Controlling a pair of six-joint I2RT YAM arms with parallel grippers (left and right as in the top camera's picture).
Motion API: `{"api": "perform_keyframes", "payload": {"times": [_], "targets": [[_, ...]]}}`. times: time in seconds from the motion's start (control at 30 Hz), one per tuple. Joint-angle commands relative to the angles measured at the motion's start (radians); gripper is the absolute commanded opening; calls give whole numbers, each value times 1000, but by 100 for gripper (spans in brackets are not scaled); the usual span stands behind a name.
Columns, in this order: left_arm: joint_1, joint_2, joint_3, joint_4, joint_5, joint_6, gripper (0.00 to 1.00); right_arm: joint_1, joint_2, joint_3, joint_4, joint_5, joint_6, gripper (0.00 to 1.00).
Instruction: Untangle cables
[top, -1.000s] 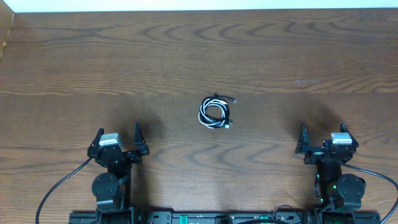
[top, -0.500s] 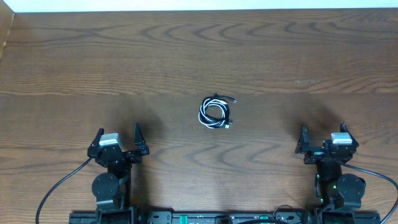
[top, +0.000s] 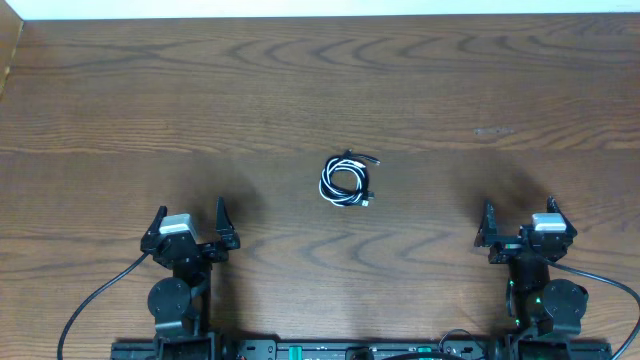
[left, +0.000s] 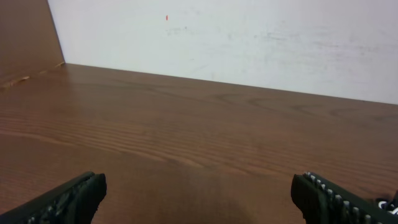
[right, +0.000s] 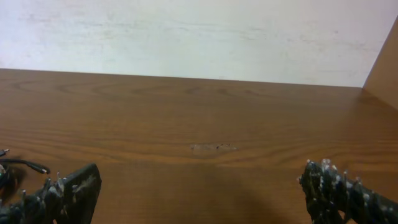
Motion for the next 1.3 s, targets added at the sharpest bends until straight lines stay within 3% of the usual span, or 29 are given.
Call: {"api": "perform_keyframes", "payload": {"times": [0.0, 1.27], "targets": [[5, 0, -8, -49, -14, 10, 100, 9, -5, -2, -5, 4, 12, 99], [5, 0, -8, -46, -9, 10, 100, 9, -5, -2, 35, 13, 12, 99]]}}
